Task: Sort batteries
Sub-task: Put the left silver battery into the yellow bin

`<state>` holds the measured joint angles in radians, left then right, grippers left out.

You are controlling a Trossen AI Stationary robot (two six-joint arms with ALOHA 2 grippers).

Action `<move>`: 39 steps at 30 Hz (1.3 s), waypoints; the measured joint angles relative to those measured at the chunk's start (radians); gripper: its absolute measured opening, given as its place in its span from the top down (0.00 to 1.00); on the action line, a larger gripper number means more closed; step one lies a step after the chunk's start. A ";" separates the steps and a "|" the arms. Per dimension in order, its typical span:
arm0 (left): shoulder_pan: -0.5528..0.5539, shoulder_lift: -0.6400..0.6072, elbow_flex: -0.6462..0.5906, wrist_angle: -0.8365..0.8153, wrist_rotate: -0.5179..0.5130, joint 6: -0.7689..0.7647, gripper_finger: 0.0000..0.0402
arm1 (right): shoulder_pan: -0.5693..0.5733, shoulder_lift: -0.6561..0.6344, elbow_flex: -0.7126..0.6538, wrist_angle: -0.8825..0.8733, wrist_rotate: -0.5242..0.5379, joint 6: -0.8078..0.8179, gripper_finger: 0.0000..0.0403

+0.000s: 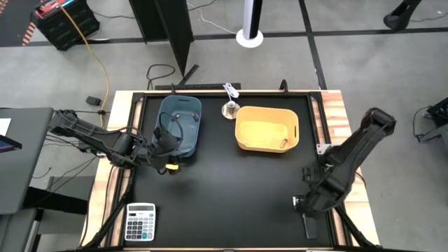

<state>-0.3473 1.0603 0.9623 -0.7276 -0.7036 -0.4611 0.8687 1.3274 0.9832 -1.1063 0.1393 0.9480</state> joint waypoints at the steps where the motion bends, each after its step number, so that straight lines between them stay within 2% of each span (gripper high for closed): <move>1: 0.000 0.000 0.000 0.002 0.000 -0.004 0.32 | 0.016 -0.011 -0.014 0.014 0.000 0.009 0.34; 9: 0.000 0.000 0.000 0.007 0.000 -0.078 0.32 | 0.058 0.043 -0.059 0.085 -0.029 0.001 0.34; 20: 0.000 0.000 0.000 0.008 0.000 -0.114 0.32 | 0.020 0.159 -0.058 0.196 -0.059 -0.114 0.34; 30: 0.000 0.000 0.000 0.008 0.000 -0.131 0.32 | 0.020 0.265 -0.058 0.210 -0.062 -0.186 0.34; 39: 0.000 0.000 0.000 0.007 0.000 -0.116 0.32 | -0.007 0.283 -0.058 0.244 -0.062 -0.189 0.34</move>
<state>-0.3473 1.0603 0.9620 -0.7204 -0.7038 -0.5776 0.8617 1.6108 0.9257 -0.8622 0.0775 0.7588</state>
